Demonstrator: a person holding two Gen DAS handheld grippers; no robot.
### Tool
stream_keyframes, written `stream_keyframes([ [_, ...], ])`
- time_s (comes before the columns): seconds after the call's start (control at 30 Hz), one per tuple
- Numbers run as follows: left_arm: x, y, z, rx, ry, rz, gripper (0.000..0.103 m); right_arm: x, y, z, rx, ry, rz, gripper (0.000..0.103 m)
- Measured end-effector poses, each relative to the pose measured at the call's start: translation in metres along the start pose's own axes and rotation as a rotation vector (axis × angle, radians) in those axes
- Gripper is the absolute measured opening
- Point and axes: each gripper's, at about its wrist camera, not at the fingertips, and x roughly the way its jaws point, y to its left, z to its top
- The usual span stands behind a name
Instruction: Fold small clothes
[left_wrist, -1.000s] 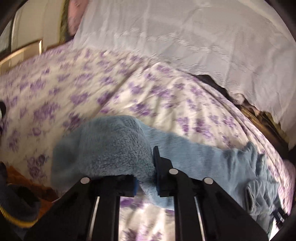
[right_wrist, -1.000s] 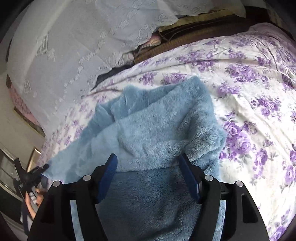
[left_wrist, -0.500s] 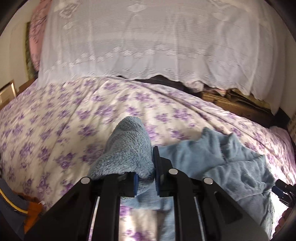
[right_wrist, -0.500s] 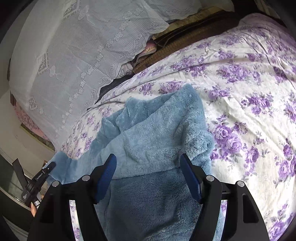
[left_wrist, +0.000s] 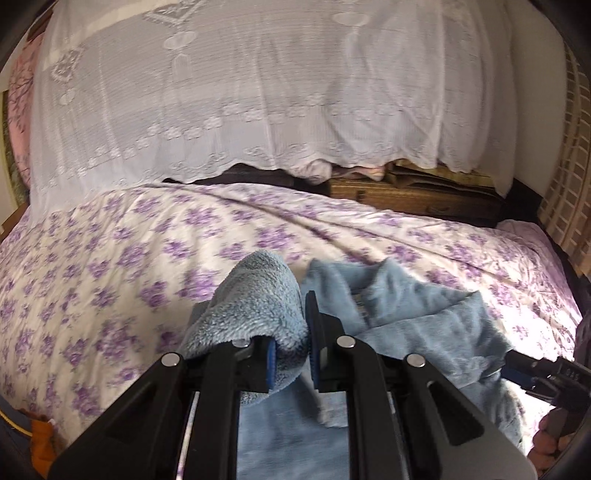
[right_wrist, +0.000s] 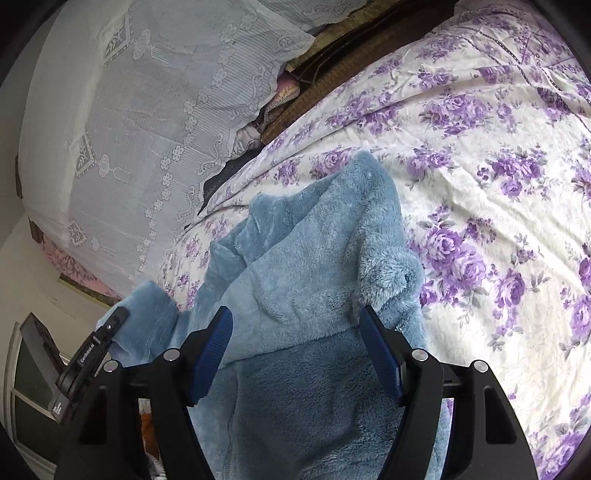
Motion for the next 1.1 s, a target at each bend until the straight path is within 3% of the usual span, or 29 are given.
stream_keyframes([
  [0.23, 0.024, -0.056, -0.014, 0.066, 0.019, -0.046, 0.012, -0.002, -0.004, -0.001, 0.024, -0.003, 0.004, 0.072],
  [0.33, 0.052, -0.085, -0.038, 0.142, 0.079, -0.030, 0.018, -0.002, -0.008, 0.000, 0.040, -0.002, 0.008, 0.072],
  [0.4, 0.077, -0.104, -0.059, 0.223, 0.178, -0.016, 0.055, -0.002, -0.009, 0.001, 0.045, -0.003, 0.006, 0.072],
  [0.47, 0.078, -0.114, -0.071, 0.299, 0.185, 0.017, 0.068, -0.003, -0.011, 0.001, 0.048, -0.002, 0.007, 0.072],
  [0.53, 0.065, -0.118, -0.074, 0.343, 0.140, 0.032, 0.081, -0.003, -0.011, 0.001, 0.047, -0.004, 0.006, 0.072],
  [0.57, 0.052, -0.117, -0.072, 0.354, 0.108, 0.016, 0.096, -0.003, -0.011, 0.001, 0.043, -0.005, 0.003, 0.072],
  [0.6, 0.042, -0.114, -0.071, 0.358, 0.086, -0.002, 0.099, -0.003, -0.010, 0.000, 0.037, -0.006, 0.001, 0.072],
  [0.7, 0.010, -0.096, -0.066, 0.380, 0.029, -0.042, 0.099, -0.003, -0.004, -0.002, 0.007, -0.014, -0.007, 0.072],
  [0.83, -0.012, -0.043, -0.062, 0.359, -0.012, 0.029, 0.099, -0.003, 0.017, -0.008, -0.110, -0.026, 0.001, 0.070],
  [0.9, -0.007, 0.001, -0.055, 0.261, 0.001, 0.100, 0.099, -0.003, 0.043, -0.018, -0.231, -0.012, 0.022, 0.070],
  [0.93, 0.002, 0.030, -0.049, 0.164, 0.034, 0.121, 0.099, -0.002, 0.055, -0.023, -0.288, -0.001, 0.031, 0.070],
  [1.03, 0.034, 0.092, -0.044, -0.052, 0.144, 0.103, 0.099, 0.008, 0.099, -0.048, -0.480, 0.033, 0.040, 0.070],
  [1.1, 0.052, 0.110, -0.051, -0.085, 0.195, 0.108, 0.099, 0.015, 0.131, -0.066, -0.624, 0.033, -0.003, 0.070],
])
